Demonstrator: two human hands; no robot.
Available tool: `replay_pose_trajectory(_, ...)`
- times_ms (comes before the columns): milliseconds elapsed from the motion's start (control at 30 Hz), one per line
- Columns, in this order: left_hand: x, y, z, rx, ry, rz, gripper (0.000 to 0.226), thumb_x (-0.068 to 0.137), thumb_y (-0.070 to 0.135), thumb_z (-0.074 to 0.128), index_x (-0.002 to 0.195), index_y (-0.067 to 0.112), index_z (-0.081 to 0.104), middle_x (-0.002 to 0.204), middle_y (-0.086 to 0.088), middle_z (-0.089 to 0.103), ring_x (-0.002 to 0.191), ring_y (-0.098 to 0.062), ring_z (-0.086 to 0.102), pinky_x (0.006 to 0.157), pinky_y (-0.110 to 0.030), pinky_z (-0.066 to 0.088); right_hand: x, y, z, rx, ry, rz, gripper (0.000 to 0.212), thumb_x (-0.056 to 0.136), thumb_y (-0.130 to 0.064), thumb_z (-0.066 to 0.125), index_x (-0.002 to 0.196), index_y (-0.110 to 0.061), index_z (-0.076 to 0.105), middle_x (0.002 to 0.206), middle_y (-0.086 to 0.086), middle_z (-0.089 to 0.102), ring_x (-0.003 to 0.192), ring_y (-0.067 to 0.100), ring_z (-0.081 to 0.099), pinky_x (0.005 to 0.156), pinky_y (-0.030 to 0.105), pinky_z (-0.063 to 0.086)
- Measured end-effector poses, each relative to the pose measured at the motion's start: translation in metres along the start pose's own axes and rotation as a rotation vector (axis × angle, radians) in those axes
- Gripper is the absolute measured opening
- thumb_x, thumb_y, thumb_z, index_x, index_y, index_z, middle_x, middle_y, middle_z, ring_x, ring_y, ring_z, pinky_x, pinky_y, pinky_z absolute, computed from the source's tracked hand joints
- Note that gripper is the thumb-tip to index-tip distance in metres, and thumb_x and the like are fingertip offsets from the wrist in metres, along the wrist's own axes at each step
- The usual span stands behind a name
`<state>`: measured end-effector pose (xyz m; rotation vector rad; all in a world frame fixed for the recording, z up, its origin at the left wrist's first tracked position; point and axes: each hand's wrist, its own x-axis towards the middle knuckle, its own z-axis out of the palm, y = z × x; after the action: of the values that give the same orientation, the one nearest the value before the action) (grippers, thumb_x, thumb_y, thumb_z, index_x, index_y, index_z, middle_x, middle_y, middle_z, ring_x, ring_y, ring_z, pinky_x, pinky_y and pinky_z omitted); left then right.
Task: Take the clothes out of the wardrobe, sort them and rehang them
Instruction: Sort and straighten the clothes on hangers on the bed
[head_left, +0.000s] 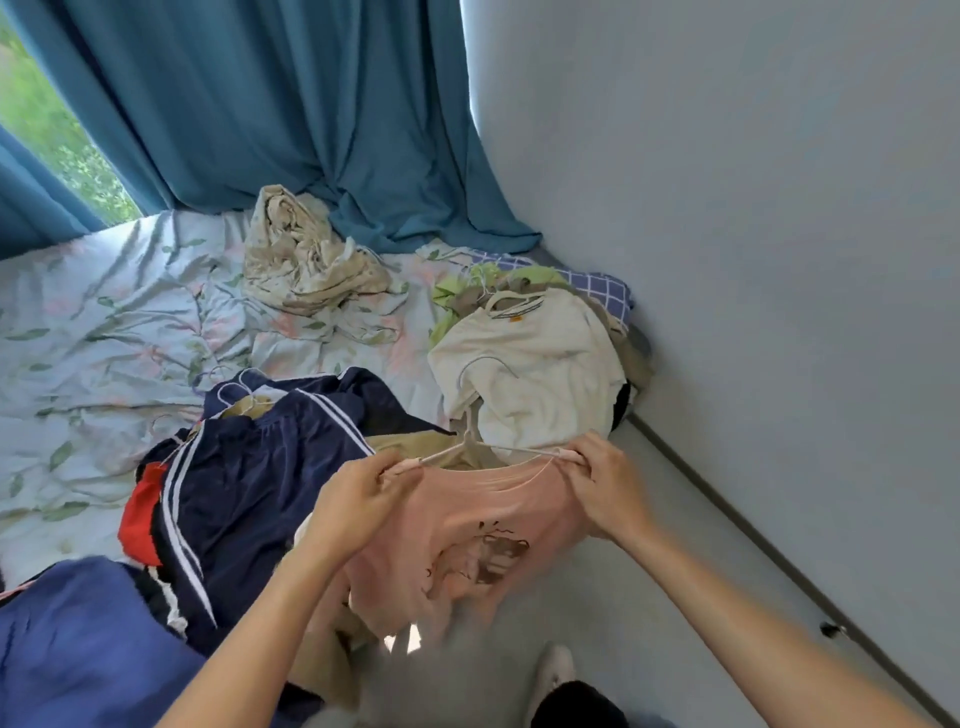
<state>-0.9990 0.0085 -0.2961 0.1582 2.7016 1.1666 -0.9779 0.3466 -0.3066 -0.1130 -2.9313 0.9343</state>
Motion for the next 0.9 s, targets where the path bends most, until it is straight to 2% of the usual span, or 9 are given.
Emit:
replay_pose_trajectory(100, 0.037, 0.049, 0.037, 0.074, 0.050, 0.010, 0.026, 0.102, 0.056, 0.055, 0.078, 0.048, 0.060, 0.077, 0.025, 0.065, 0.073, -0.001, 0.059, 0.063, -0.030, 0.045, 0.027, 0.039, -0.038, -0.003, 0.004, 0.060, 0.020, 0.097, -0.036, 0.070, 0.082, -0.028, 0.060, 0.086, -0.010, 0.057, 0.078, 0.010, 0.058, 0.063, 0.033, 0.042)
replay_pose_trajectory(233, 0.091, 0.092, 0.077, 0.089, 0.099, -0.064, 0.050, 0.104, 0.055, 0.052, 0.068, 0.022, 0.042, 0.060, 0.004, 0.052, 0.058, -0.012, 0.051, 0.055, -0.036, 0.036, 0.086, 0.081, -0.073, 0.001, -0.041, 0.046, 0.020, 0.098, -0.037, 0.067, 0.082, -0.026, 0.060, 0.088, -0.009, 0.056, 0.079, 0.014, 0.059, 0.065, 0.031, 0.039)
replay_pose_trajectory(400, 0.145, 0.101, 0.103, 0.087, 0.100, -0.130, 0.059, 0.103, 0.064, 0.049, 0.069, 0.016, 0.043, 0.059, -0.001, 0.051, 0.060, -0.020, 0.055, 0.054, -0.038, 0.035, 0.166, 0.116, -0.096, 0.030, -0.075, -0.022, 0.019, 0.096, -0.034, 0.072, 0.088, -0.018, 0.068, 0.090, -0.007, 0.059, 0.082, 0.014, 0.063, 0.074, 0.032, 0.049)
replay_pose_trajectory(500, 0.185, 0.101, 0.108, 0.040, 0.109, -0.134, 0.048, 0.103, 0.059, 0.053, 0.072, 0.023, 0.050, 0.061, 0.003, 0.053, 0.063, -0.016, 0.055, 0.055, -0.036, 0.036, 0.214, 0.129, -0.094, 0.019, -0.085, -0.024, 0.019, 0.096, -0.035, 0.072, 0.086, -0.019, 0.069, 0.087, -0.012, 0.056, 0.079, 0.005, 0.058, 0.071, 0.028, 0.045)
replay_pose_trajectory(600, 0.238, 0.098, 0.111, 0.017, 0.089, -0.107, 0.032, 0.106, 0.051, 0.052, 0.084, 0.028, 0.053, 0.068, 0.005, 0.058, 0.070, -0.013, 0.058, 0.060, -0.038, 0.042, 0.268, 0.143, -0.086, -0.038, -0.119, 0.015, 0.021, 0.098, -0.037, 0.069, 0.085, -0.021, 0.070, 0.086, -0.006, 0.058, 0.079, 0.013, 0.060, 0.071, 0.034, 0.047)
replay_pose_trajectory(667, 0.276, 0.098, 0.112, -0.006, 0.102, -0.087, 0.032, 0.108, 0.051, 0.048, 0.085, 0.028, 0.050, 0.073, 0.005, 0.059, 0.073, -0.012, 0.058, 0.065, -0.039, 0.044, 0.302, 0.146, -0.084, -0.048, -0.126, 0.041, 0.022, 0.098, -0.037, 0.068, 0.085, -0.020, 0.071, 0.089, -0.003, 0.064, 0.085, 0.020, 0.064, 0.075, 0.039, 0.053)
replay_pose_trajectory(733, 0.316, 0.099, 0.113, 0.023, 0.111, -0.064, 0.033, 0.108, 0.049, 0.046, 0.082, 0.029, 0.046, 0.076, 0.006, 0.057, 0.074, -0.008, 0.055, 0.062, -0.037, 0.040, 0.339, 0.149, -0.084, -0.043, -0.131, 0.038, 0.021, 0.099, -0.036, 0.067, 0.088, -0.019, 0.073, 0.097, -0.003, 0.068, 0.092, 0.019, 0.065, 0.078, 0.041, 0.055)
replay_pose_trajectory(833, 0.377, 0.097, 0.114, 0.116, 0.175, -0.029, 0.037, 0.110, 0.049, 0.041, 0.078, 0.031, 0.039, 0.079, 0.009, 0.049, 0.075, -0.005, 0.048, 0.060, -0.032, 0.033, 0.401, 0.155, -0.079, -0.052, -0.142, 0.040, 0.023, 0.100, -0.035, 0.065, 0.094, -0.015, 0.074, 0.100, -0.005, 0.066, 0.090, 0.019, 0.063, 0.076, 0.038, 0.051)
replay_pose_trajectory(900, 0.419, 0.091, 0.119, 0.172, 0.223, -0.027, 0.037, 0.111, 0.050, 0.038, 0.080, 0.030, 0.037, 0.082, 0.008, 0.046, 0.076, -0.011, 0.046, 0.062, -0.036, 0.037, 0.449, 0.164, -0.067, -0.042, -0.151, 0.048, 0.022, 0.100, -0.033, 0.064, 0.094, -0.014, 0.074, 0.095, -0.001, 0.068, 0.089, 0.020, 0.063, 0.075, 0.035, 0.046)
